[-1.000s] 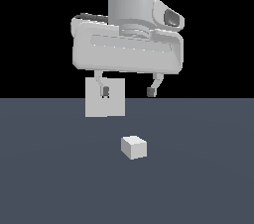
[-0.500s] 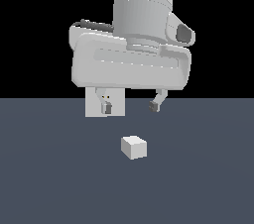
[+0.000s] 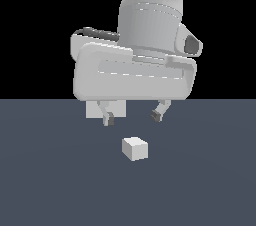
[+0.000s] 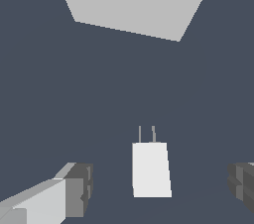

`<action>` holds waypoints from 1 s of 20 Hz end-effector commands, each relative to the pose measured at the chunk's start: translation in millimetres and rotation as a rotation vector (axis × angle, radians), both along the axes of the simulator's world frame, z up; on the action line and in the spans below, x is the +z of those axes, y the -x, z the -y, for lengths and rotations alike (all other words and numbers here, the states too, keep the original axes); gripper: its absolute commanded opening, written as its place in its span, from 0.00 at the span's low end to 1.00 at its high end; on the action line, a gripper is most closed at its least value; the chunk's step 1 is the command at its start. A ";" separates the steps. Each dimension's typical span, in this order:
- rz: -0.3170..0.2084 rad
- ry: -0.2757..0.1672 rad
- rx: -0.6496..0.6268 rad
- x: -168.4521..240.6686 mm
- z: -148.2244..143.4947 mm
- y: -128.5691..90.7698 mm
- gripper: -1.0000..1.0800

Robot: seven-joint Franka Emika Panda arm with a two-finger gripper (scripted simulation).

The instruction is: Plug the charger into the wall socket.

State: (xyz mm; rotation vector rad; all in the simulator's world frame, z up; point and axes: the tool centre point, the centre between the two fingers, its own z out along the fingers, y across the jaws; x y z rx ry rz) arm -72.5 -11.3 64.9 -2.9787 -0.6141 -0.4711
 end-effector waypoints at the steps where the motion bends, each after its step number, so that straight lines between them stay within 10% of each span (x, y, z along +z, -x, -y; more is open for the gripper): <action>1: 0.006 -0.002 0.008 -1.8 -0.1 0.4 0.96; 20: 0.006 0.000 0.011 -41.3 0.3 1.6 0.96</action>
